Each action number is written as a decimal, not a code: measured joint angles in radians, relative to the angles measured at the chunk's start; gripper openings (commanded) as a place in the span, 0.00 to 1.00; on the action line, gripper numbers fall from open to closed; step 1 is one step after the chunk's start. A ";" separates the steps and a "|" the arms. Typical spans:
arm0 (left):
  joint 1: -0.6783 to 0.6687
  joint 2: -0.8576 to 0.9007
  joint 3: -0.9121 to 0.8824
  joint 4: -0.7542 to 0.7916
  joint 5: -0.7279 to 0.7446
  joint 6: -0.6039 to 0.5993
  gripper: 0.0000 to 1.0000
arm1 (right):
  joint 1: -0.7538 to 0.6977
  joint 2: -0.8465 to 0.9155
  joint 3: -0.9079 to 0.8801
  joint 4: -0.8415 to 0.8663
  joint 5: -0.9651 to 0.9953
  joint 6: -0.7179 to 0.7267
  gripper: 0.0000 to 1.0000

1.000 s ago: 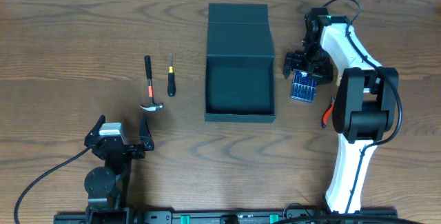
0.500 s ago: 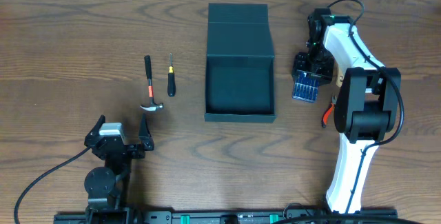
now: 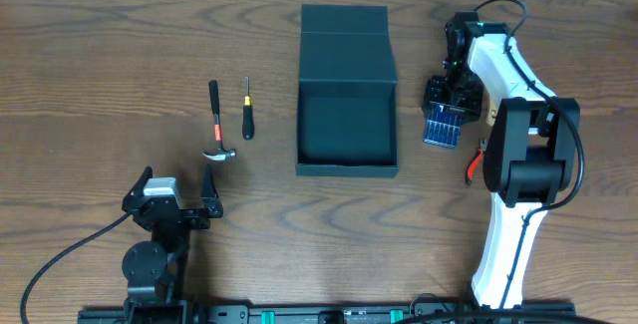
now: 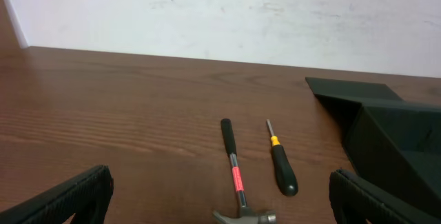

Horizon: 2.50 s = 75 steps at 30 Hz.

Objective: Pack container
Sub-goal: 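Lift the screwdriver case with the right gripper, then carry the case into the black box and release it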

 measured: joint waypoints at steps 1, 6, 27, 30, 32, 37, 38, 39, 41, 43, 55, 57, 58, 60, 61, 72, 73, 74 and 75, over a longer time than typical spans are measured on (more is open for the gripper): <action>0.000 0.000 0.000 0.000 0.000 0.000 0.99 | 0.000 0.000 0.000 0.000 0.000 -0.001 0.30; 0.000 0.000 0.000 0.000 0.000 0.000 0.99 | 0.000 0.000 0.006 -0.002 0.003 -0.009 0.22; 0.000 0.000 0.000 0.000 0.000 0.000 0.98 | 0.001 -0.093 0.337 -0.152 0.013 -0.059 0.24; 0.000 0.000 0.000 0.000 0.000 0.000 0.99 | 0.008 -0.147 0.368 -0.167 0.017 -0.061 0.25; 0.000 0.000 0.000 0.000 0.000 0.000 0.99 | 0.020 -0.191 0.377 -0.171 0.019 -0.062 0.26; 0.000 0.000 0.000 0.000 0.000 0.000 0.99 | 0.079 -0.282 0.380 -0.200 0.019 -0.062 0.25; 0.000 0.000 0.000 0.000 0.000 0.000 0.99 | 0.093 -0.293 0.383 -0.208 0.019 -0.062 0.24; 0.000 0.000 0.000 0.000 0.000 0.000 0.98 | 0.109 -0.306 0.385 -0.217 0.019 -0.061 0.24; 0.000 0.000 0.000 0.000 0.000 0.000 0.99 | 0.142 -0.324 0.386 -0.243 0.019 -0.055 0.24; 0.000 0.000 0.000 0.000 0.000 0.000 0.99 | 0.181 -0.333 0.388 -0.274 0.019 -0.040 0.22; 0.000 0.000 0.000 0.000 0.000 0.000 0.98 | 0.391 -0.333 0.388 -0.343 0.034 0.106 0.23; 0.000 0.000 0.000 0.000 0.000 0.000 0.99 | 0.425 -0.333 0.388 -0.352 0.044 0.138 0.23; 0.000 0.000 0.000 0.000 0.000 0.000 0.98 | 0.436 -0.333 0.386 -0.354 0.048 0.150 0.24; 0.000 0.000 0.000 0.000 0.000 0.000 0.98 | 0.459 -0.334 0.378 -0.357 0.059 0.177 0.23; 0.000 0.000 0.000 0.000 0.000 0.000 0.99 | 0.466 -0.334 0.371 -0.358 0.061 0.188 0.24; 0.000 0.000 0.000 0.000 0.000 0.000 0.98 | 0.487 -0.334 0.135 -0.249 0.075 0.274 0.24; 0.000 0.000 0.000 0.000 0.000 0.000 0.99 | 0.487 -0.334 0.103 -0.230 0.075 0.278 0.24; 0.000 0.000 0.000 0.000 0.000 0.000 0.99 | 0.487 -0.334 0.084 -0.219 0.075 0.279 0.24; 0.000 0.000 0.000 0.000 0.000 0.000 0.98 | 0.487 -0.334 0.057 -0.202 0.075 0.282 0.24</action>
